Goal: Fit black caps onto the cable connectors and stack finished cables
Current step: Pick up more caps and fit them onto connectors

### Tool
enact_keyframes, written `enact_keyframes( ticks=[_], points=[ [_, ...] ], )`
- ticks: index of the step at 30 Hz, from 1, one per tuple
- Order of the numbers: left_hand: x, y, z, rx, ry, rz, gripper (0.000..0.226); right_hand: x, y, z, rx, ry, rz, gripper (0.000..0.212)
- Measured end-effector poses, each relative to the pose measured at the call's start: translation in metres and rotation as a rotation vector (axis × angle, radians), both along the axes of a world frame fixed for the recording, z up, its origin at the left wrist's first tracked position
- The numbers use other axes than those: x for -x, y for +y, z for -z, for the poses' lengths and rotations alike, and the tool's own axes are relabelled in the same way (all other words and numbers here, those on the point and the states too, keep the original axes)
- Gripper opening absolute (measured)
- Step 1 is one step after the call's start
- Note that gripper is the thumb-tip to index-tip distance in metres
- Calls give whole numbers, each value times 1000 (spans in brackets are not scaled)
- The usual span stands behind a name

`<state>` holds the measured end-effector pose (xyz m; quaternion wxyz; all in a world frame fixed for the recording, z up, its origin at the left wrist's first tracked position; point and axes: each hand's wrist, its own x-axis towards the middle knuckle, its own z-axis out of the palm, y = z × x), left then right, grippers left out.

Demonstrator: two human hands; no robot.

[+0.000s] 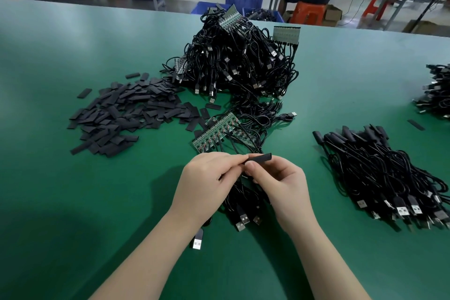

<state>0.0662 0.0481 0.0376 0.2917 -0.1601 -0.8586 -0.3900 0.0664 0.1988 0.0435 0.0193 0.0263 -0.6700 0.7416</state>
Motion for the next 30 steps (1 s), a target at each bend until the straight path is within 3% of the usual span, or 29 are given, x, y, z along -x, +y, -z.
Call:
enact_keyframes(
  ticks=[6,14,30],
  points=[
    [2,-2,-2,48,6,18,21,0,2,-1,74,22,5,24],
    [0,1,-2,-36,-64,31,19,0,0,2,89,11,98,18],
    [-2,3,-1,-76,-32,-3,18,3,0,6,126,11,14,22]
  ],
)
